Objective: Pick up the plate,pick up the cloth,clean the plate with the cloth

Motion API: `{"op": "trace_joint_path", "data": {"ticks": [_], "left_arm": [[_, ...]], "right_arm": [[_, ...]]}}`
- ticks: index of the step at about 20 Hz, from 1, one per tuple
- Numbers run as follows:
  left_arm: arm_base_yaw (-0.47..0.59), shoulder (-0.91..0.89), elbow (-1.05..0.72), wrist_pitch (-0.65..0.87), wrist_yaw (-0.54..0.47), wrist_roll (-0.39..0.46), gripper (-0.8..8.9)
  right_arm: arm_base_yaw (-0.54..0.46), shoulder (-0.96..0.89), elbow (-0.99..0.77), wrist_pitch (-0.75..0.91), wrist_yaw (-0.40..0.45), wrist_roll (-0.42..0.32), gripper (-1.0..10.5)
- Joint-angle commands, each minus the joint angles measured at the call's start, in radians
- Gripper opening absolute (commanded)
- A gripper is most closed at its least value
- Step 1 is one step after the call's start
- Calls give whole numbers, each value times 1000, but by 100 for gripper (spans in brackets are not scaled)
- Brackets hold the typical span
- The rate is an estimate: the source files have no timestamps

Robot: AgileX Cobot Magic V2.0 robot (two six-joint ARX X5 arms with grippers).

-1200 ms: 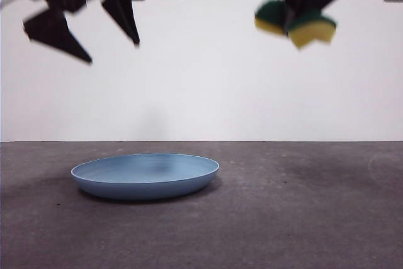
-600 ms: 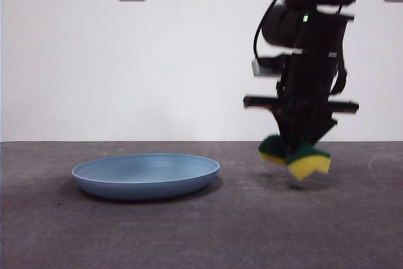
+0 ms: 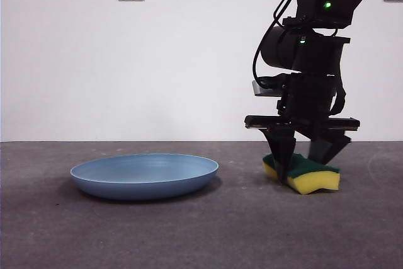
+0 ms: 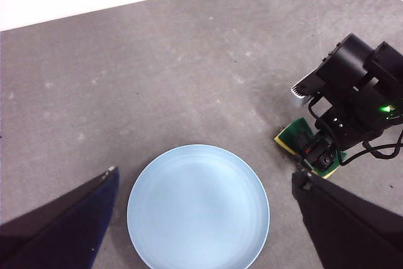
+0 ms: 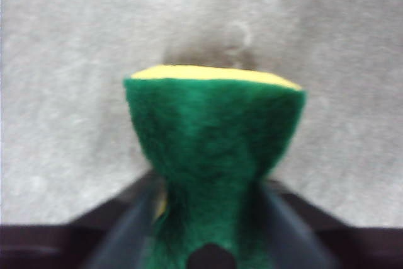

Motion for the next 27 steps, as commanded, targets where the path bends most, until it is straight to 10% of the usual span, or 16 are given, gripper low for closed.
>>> {"op": "trace_joint_path", "data": {"ticks": [1,9,12,14,21,27], "left_arm": [[-3,3,-9,0,-13,12,462],[-3,25,-8,-42,-33,32,461],[-3,51,-8,-98,-110,67,73],[-3,60,-8,-108,-161,101,-8],[-3,18,-31,-18,-191,143,-8],[1,-264,-427,304,-244,126,-8]], "right_arm": [[2,6,-6,2,1,8,787],[2,-54,-6,1,1,6,779],[2,-148,-6,-5,1,6,270],[2,-220,-6,-3,1,4,-5],[23,-461,-27,14,6,-13,-9],[87,-771,-323,254,10,14,-9]]}}
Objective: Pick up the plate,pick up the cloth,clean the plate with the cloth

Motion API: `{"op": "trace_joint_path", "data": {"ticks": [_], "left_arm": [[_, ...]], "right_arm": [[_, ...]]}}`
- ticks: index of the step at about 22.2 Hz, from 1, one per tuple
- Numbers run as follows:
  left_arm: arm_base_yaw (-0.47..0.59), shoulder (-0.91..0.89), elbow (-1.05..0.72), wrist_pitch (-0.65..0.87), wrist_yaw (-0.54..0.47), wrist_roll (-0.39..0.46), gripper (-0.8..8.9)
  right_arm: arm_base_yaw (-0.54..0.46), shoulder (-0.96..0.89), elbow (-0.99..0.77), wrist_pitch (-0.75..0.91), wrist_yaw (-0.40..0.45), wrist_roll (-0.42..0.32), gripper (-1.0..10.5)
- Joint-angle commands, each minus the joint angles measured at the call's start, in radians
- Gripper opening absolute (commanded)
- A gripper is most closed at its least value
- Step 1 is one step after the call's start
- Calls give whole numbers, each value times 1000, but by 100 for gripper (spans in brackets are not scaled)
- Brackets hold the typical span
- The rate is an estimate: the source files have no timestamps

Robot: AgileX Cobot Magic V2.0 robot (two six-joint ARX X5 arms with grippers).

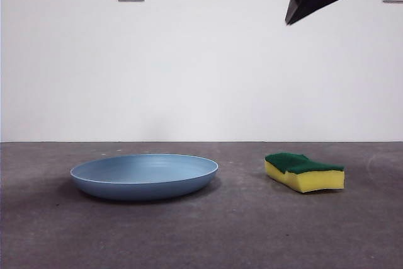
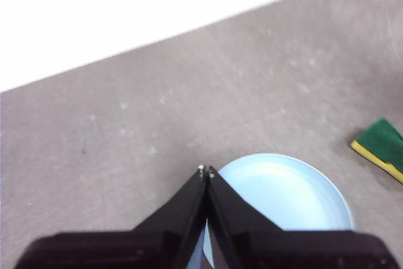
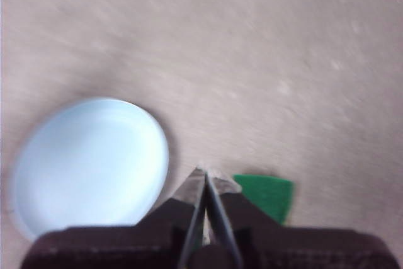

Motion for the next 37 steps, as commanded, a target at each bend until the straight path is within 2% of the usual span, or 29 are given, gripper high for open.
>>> {"op": "trace_joint_path", "data": {"ticks": [1,4,6,8,11,13,27,30,31,37], "left_arm": [[1,-141,-203,97,-86,-53,-9],[1,-343,-428,177,-117,-212,-9],[-1,-477,-549,230,-169,-312,-9],[-1,-576,-600,246,-164,-352,-9],[-1,-595,-600,245,-198,-348,0],[-1,-586,-600,233,-182,-348,-1],[-1,-578,-600,174,-185,-355,-1],[29,-604,-601,158,-191,-324,-1],[53,-612,-602,160,-177,-312,-1],[296,-676,-642,167,63,-287,-1]], "right_arm": [[24,-120,-170,83,25,39,-9],[75,-295,-422,201,103,86,-9],[126,-429,-584,307,103,155,-9],[166,-526,-662,329,143,195,-7],[168,-579,-664,289,231,208,1],[168,-597,-664,289,261,208,1],[168,-598,-664,289,262,208,1],[168,-598,-664,289,262,208,1],[168,-599,-664,288,262,208,1],[168,-599,-664,288,264,208,1]]}}
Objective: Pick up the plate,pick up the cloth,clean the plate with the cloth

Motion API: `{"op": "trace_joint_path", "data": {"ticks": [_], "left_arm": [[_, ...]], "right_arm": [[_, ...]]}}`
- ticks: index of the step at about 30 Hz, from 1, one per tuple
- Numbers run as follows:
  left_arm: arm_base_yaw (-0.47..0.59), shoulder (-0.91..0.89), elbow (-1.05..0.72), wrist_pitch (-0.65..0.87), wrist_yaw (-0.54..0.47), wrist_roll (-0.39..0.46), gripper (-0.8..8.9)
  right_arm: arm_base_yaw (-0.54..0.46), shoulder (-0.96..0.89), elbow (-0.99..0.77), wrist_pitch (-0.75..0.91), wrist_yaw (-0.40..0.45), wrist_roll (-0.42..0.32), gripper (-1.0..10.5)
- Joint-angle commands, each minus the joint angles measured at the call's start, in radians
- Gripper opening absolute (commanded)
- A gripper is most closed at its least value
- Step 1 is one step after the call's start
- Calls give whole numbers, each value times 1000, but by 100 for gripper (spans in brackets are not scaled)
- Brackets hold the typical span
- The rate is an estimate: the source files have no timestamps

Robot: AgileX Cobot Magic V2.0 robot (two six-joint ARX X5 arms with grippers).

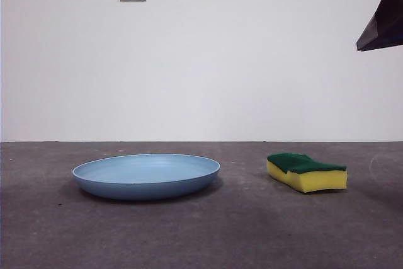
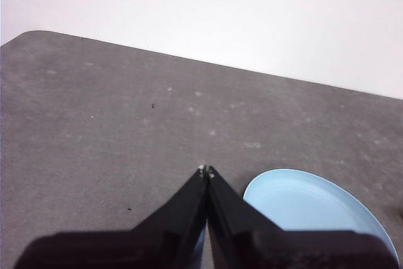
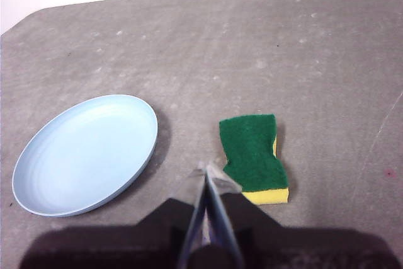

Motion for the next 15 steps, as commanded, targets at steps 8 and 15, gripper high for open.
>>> {"op": "trace_joint_path", "data": {"ticks": [8,15], "left_arm": [[240,-187,-232,146,146,143,-1],[281,-235,-335,177,142,151,-1]], "right_arm": [[1,-1,-2,5,5,10,1],[1,-1,-2,5,5,10,1]]}}
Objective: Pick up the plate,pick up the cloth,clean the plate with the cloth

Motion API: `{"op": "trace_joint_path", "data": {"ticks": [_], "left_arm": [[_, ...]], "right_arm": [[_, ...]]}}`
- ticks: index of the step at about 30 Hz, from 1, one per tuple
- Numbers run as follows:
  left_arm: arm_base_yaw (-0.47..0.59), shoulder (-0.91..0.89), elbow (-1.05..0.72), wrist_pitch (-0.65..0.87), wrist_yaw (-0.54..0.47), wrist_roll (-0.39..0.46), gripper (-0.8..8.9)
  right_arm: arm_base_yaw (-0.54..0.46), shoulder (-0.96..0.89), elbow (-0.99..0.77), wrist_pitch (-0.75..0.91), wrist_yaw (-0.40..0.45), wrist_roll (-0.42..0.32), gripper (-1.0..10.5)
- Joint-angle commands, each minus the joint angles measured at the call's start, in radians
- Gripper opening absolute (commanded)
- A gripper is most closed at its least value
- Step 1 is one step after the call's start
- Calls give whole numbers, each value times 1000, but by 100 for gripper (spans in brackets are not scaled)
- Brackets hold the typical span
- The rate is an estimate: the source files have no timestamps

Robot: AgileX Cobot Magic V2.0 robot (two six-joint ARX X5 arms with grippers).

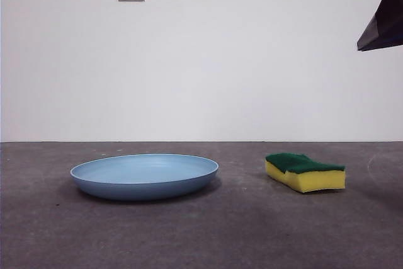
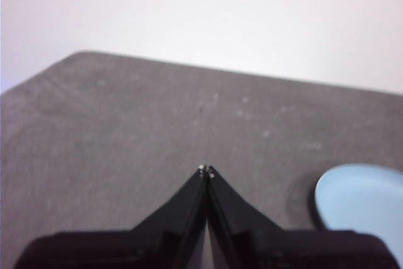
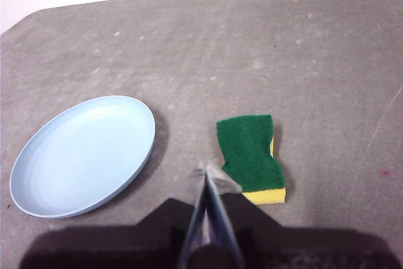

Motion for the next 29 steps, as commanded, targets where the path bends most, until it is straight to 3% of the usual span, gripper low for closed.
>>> {"op": "trace_joint_path", "data": {"ticks": [1,29], "left_arm": [[9,-3,-38,8,-2,19,-1],[9,-1,-65,-24,-2,37,-1]], "right_arm": [[1,0,-2,5,5,10,1],[1,0,-2,5,5,10,1]]}}
